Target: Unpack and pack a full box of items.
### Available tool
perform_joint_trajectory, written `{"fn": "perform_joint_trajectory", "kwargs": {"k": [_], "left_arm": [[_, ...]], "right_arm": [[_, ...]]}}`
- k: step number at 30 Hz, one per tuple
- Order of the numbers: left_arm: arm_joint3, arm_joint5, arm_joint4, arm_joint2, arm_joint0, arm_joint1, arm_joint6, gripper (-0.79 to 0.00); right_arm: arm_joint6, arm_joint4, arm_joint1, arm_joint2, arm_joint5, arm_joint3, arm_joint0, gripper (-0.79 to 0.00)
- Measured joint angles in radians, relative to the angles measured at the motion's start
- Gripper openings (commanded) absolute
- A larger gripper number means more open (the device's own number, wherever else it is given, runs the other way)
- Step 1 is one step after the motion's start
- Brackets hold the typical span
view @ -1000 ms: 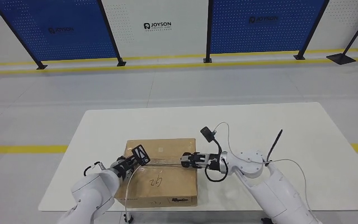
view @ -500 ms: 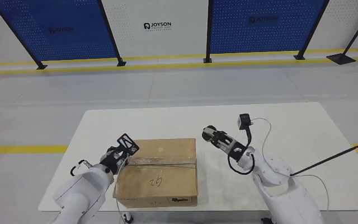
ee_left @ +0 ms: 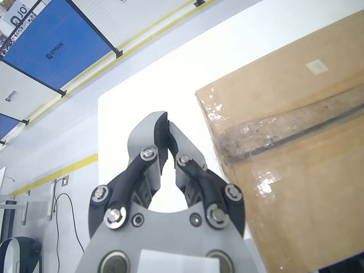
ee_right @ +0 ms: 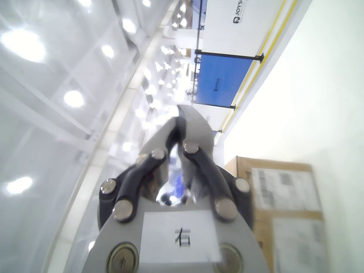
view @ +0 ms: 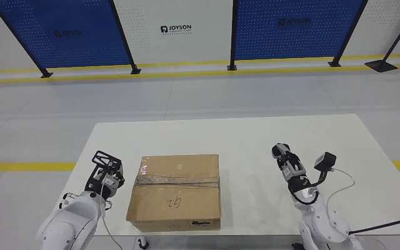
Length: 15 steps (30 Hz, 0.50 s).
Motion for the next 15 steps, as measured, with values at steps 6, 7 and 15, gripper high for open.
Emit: {"fn": "perform_joint_trajectory", "kwargs": {"k": [6, 7, 15], "left_arm": [[-0.030, 0.029, -0.025, 0.000, 0.008, -0.006, 0.002, -0.785], [-0.031, 0.030, -0.028, 0.000, 0.008, -0.007, 0.001, -0.785], [-0.030, 0.029, -0.027, 0.000, 0.008, -0.006, 0.001, -0.785]], "right_arm": [[-0.010, -0.003, -0.002, 0.005, 0.011, -0.007, -0.012, -0.785], [-0.010, -0.003, -0.002, 0.005, 0.011, -0.007, -0.011, -0.785], [-0.010, -0.003, -0.002, 0.005, 0.011, -0.007, -0.011, -0.785]]}}
